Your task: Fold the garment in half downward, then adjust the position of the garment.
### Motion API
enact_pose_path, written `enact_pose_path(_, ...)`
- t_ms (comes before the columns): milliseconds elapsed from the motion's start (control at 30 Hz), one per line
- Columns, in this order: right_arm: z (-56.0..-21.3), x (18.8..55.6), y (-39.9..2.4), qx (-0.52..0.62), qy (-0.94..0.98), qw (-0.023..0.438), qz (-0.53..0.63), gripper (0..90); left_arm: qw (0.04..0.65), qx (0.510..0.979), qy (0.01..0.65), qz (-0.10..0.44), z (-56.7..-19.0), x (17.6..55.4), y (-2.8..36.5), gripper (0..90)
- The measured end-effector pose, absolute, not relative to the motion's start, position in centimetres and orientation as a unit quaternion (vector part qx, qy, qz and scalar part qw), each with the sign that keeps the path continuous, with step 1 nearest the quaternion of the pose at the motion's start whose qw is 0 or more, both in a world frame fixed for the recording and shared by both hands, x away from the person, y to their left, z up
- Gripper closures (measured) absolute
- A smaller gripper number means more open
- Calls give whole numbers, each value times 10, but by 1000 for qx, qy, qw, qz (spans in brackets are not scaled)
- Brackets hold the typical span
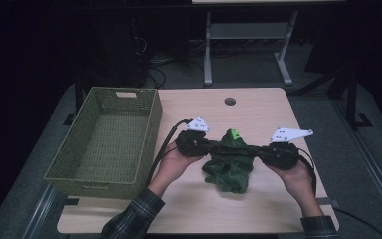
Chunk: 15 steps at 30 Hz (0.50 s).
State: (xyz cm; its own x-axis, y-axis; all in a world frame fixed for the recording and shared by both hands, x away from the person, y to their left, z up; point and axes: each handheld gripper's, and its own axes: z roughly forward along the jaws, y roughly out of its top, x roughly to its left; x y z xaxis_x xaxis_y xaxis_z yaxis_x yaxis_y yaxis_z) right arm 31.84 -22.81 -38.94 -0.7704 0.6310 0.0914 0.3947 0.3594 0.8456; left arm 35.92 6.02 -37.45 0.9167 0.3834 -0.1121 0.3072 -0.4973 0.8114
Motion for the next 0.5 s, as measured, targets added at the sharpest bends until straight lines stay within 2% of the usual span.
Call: enact_pose_path(500, -411, 279, -225, 303, 827, 95, 465, 868, 450, 875, 181, 16, -396, 323, 64, 842)
